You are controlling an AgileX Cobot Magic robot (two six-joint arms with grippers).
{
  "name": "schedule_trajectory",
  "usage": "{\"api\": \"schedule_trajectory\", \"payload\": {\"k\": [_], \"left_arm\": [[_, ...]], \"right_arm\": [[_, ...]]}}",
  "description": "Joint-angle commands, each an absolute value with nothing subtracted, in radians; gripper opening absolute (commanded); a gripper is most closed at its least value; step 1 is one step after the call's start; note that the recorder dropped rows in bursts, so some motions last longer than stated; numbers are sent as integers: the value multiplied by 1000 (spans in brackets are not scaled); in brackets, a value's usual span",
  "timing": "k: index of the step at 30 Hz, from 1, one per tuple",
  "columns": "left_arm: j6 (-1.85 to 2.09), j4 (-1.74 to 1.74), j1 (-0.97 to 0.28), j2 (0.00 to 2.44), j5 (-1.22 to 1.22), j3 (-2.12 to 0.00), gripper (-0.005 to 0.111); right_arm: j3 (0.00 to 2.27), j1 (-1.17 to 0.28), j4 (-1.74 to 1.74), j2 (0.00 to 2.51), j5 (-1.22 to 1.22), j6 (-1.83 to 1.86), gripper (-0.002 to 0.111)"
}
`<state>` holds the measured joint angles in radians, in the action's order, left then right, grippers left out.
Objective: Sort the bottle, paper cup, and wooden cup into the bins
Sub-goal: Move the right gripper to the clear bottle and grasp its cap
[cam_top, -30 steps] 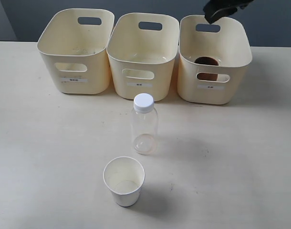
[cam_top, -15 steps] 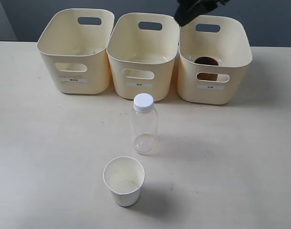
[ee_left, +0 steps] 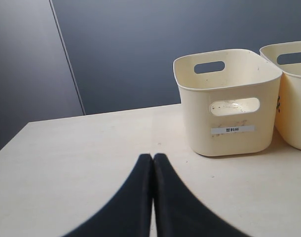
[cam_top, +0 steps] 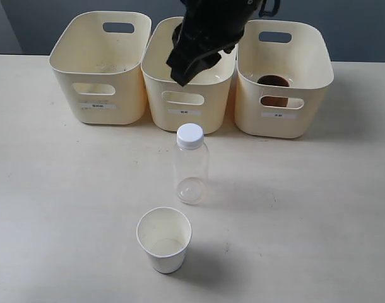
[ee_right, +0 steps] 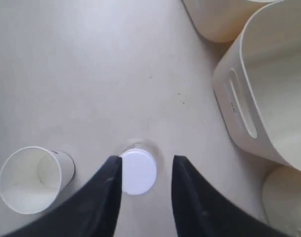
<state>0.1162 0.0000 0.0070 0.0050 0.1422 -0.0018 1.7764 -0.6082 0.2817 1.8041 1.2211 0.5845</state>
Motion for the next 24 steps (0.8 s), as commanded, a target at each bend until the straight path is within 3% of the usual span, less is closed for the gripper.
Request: {"api": "schedule_trajectory", "payload": {"k": [1,6,12,24], "left_arm": [[115,0,7,0,135,0,0],[115,0,7,0,135,0,0],[115,0,7,0,135,0,0],[115,0,7,0,135,0,0]], "right_arm": [[1769,-610,267,1837,1221,584,34],[1767,-612,269,1871,1221,580,38],[1767,-617,275,1888,1221,491,74],[1728,-640,217,1901,1221,457,74]]}}
